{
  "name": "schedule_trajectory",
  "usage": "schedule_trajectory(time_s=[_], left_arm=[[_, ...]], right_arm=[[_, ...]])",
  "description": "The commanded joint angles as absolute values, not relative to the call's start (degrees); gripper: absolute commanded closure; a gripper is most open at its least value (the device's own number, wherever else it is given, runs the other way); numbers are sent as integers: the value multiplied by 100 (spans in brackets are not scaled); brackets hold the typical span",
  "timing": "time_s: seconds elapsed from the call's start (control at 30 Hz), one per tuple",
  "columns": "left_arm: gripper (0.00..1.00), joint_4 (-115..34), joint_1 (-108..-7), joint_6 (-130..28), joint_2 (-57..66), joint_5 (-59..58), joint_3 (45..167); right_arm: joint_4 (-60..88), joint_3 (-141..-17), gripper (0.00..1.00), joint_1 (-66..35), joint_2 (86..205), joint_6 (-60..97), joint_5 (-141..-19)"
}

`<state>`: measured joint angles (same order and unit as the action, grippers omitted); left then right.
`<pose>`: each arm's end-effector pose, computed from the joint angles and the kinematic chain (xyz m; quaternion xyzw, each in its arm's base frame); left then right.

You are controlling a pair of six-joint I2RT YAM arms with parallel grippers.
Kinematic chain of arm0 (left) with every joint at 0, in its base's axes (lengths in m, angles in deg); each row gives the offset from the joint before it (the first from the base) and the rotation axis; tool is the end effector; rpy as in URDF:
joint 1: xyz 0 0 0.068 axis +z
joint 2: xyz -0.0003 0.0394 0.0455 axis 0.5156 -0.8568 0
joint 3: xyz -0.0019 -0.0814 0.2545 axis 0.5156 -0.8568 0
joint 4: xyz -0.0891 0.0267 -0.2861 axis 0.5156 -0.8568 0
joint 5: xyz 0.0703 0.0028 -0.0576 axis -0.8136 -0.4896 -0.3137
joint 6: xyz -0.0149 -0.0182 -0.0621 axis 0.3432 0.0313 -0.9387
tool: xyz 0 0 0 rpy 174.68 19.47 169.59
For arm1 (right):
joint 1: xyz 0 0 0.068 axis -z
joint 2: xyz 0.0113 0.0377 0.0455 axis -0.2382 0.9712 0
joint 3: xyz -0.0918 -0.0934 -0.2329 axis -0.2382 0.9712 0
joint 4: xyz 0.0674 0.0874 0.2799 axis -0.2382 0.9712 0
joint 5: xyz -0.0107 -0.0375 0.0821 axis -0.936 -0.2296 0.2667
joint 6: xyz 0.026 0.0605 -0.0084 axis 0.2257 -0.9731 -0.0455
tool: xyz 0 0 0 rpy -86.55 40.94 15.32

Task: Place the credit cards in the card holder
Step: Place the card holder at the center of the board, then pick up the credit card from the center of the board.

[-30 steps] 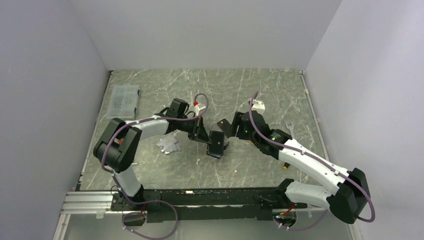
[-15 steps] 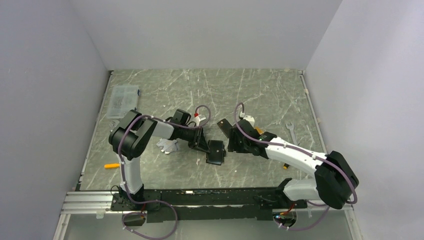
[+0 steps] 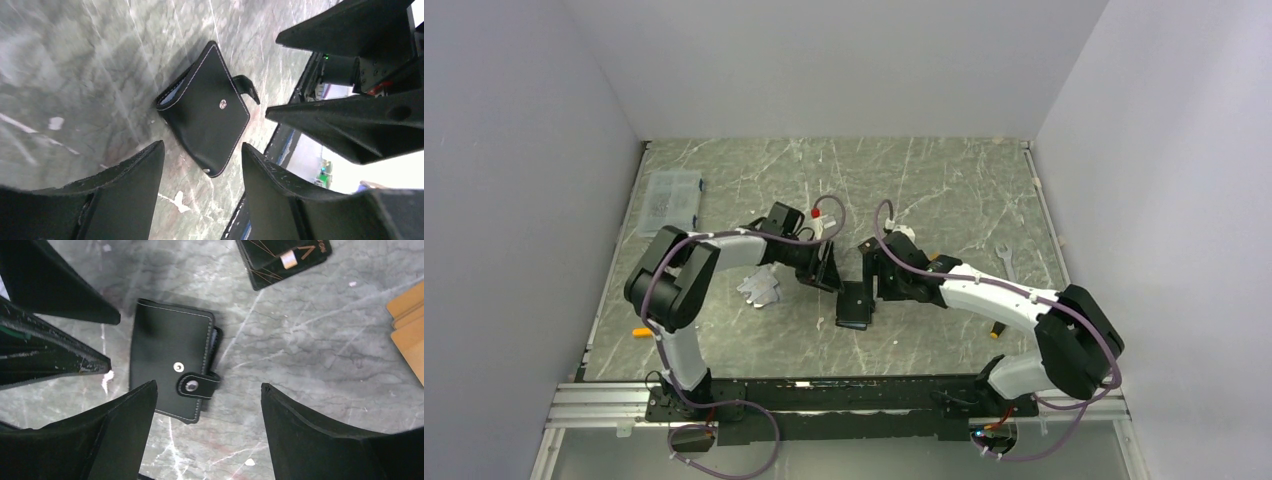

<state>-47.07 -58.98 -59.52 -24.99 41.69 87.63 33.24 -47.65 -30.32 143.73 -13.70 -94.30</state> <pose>0.3109 -0.2106 0.0861 0.1806 0.8558 -0.4790 0.0740 0.2299 0.2139 0.1487 -0.0221 0.9513 0.1571 0.2642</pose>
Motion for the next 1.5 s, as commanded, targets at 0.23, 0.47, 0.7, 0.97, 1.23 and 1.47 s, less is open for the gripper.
schedule_trajectory(time_s=[0.23, 0.47, 0.7, 0.97, 1.23, 1.47], left_arm=[[37, -7613, -5598, -3296, -1453, 3686, 10061], [37, -9591, -4933, -1880, -1154, 3429, 10915], [37, -10172, -3619, -40, -349, 3155, 10535], [37, -9215, -3183, 1972, 276, 2209, 9007], [42, -8120, -3121, 2194, 94, 1796, 8368], [44, -7763, -3121, 2363, -100, 1842, 8170]], right_arm=[[3577, -5536, 27, -3363, 15057, -1267, -9547], [3987, -5795, 32, -3369, 14908, -929, -10114], [4012, -7296, 25, -3278, 15552, -216, -9329], [2642, -7662, 25, -3000, 16784, -739, -7172], [1249, -7598, 31, -2590, 17580, -1387, -6043], [362, -7770, 35, -2599, 18221, -1915, -5572]])
